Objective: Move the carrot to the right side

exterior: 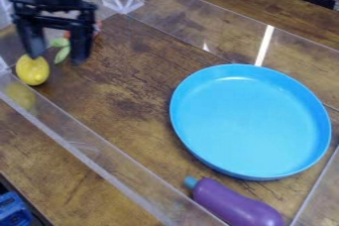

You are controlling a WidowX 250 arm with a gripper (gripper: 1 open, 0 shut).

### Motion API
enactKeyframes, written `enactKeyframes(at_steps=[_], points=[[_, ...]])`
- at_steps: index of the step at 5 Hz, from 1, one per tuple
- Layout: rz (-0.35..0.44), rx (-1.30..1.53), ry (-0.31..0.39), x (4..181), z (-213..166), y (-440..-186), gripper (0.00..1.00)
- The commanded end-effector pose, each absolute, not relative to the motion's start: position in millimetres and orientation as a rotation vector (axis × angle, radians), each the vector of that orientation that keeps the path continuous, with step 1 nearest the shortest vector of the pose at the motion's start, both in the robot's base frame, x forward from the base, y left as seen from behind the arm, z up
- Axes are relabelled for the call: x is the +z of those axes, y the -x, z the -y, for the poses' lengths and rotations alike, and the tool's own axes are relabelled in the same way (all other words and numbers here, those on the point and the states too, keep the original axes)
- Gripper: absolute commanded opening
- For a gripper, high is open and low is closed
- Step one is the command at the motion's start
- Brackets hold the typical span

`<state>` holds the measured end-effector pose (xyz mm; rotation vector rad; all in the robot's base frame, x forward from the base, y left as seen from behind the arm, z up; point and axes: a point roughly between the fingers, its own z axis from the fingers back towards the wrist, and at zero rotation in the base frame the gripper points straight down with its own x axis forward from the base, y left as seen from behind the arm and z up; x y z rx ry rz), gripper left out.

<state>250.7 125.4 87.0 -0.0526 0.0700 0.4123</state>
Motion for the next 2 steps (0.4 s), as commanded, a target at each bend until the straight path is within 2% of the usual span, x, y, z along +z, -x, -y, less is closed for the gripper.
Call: enactKeyframes(at_steps=[1,2], points=[[0.018,0.441,0.053,99.8,-158,-263,1.0],[0.03,0.437,0.058,95.0,-178,-263,1.0]])
